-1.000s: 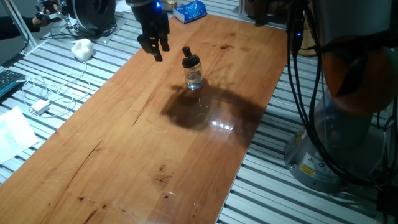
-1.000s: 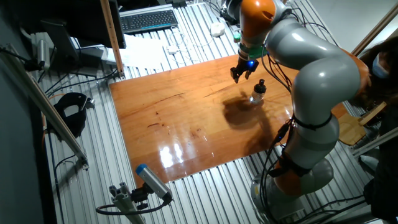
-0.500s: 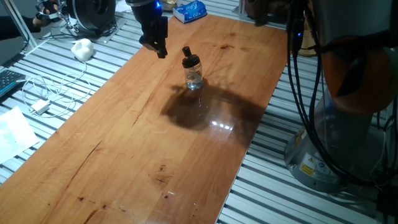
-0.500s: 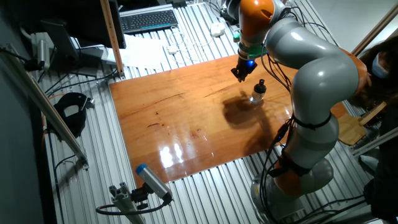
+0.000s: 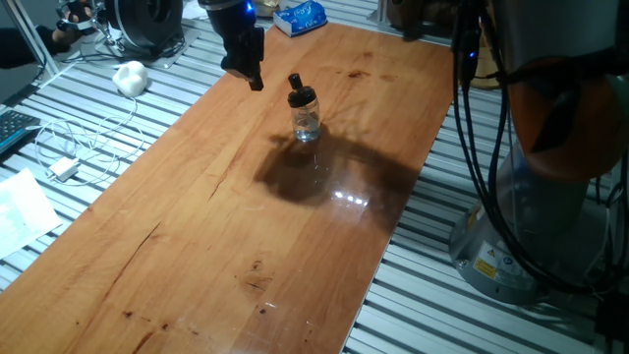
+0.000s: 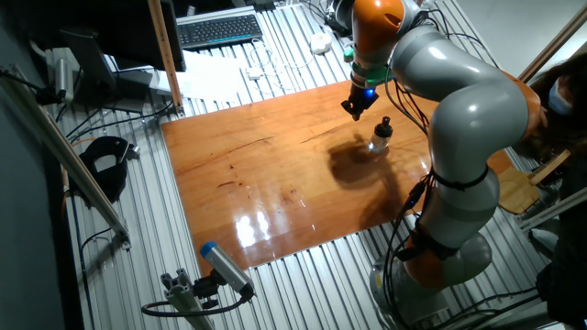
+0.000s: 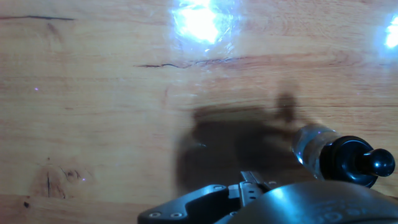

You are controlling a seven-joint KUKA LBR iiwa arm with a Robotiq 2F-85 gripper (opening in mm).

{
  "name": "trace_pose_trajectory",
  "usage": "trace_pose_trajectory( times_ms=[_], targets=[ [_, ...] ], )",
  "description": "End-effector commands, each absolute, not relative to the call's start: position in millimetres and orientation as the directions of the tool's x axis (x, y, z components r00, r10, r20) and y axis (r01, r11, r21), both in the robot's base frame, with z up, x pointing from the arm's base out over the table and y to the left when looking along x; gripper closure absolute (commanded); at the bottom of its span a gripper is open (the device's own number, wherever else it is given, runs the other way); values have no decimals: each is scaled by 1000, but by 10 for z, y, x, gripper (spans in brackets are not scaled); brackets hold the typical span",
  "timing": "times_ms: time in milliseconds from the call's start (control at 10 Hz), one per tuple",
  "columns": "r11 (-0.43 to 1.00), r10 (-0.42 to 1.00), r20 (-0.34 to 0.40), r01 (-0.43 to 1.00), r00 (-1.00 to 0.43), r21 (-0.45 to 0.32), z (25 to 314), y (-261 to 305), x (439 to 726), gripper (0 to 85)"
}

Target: Screw the lid onto the jar

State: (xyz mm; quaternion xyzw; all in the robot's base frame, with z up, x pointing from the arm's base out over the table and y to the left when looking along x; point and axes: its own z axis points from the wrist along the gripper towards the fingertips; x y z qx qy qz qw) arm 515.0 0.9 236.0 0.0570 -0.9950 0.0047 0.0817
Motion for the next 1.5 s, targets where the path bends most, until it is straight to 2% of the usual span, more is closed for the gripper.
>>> trace_pose_trajectory(
  times_ms=[0,600,800,900,1000,1200,1300,1400],
  targets=[
    [994,-109,164,-111,-980,0,2359,10,5150,850],
    [1000,-3,171,-7,-985,-22,2359,8,5150,850],
    [999,-31,93,-34,-995,-34,2359,8,5150,850],
    [1000,-15,125,-11,-992,29,2359,8,5150,850],
    [999,2,135,8,-991,49,2359,8,5150,850],
    [999,-18,155,-11,-988,41,2359,8,5150,850],
    [996,-24,172,-8,-985,91,2359,8,5150,850],
    [995,-14,141,-1,-990,96,2359,8,5150,850]
  ],
)
